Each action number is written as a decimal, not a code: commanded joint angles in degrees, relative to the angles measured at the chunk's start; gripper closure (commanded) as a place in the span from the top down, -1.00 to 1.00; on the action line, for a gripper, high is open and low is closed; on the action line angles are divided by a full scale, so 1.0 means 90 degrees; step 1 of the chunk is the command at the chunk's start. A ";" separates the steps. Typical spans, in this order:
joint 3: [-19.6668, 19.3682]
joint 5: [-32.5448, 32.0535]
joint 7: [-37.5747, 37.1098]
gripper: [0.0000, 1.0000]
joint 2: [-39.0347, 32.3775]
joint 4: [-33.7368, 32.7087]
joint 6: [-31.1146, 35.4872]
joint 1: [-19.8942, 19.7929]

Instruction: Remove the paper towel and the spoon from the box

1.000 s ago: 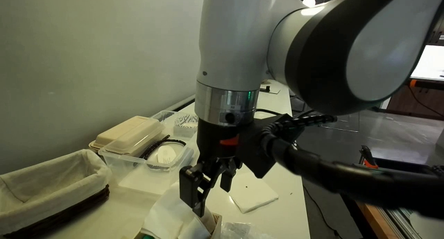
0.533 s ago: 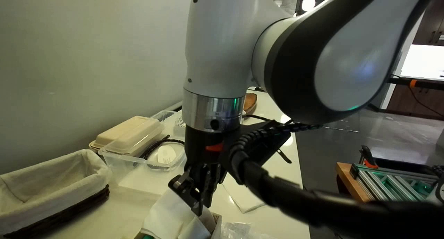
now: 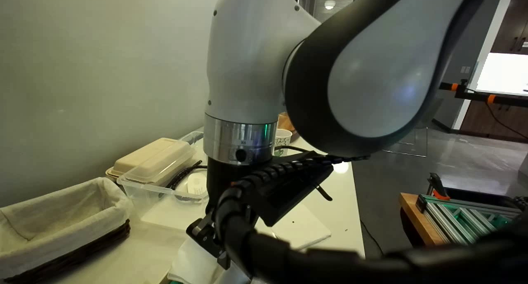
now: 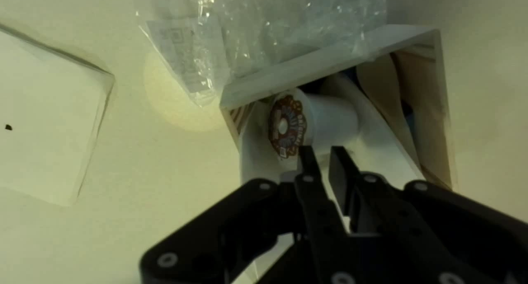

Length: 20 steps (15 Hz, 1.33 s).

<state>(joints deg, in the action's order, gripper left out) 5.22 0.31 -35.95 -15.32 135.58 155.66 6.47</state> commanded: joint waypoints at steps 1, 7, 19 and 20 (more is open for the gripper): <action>-0.0057 0.0416 0.0303 -0.59 -0.0159 -0.0165 -0.0166 0.0131; -0.0240 0.0266 0.0143 -0.58 -0.0048 -0.0218 -0.0411 0.0293; -0.0491 -0.0156 -0.0004 -0.66 -0.0186 -0.0385 -0.0935 0.0482; -0.0520 -0.0215 -0.0008 -0.67 -0.0195 -0.0387 -0.0903 0.0503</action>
<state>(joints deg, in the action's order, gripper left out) 1.99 0.49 -34.77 -16.34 132.81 148.28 9.52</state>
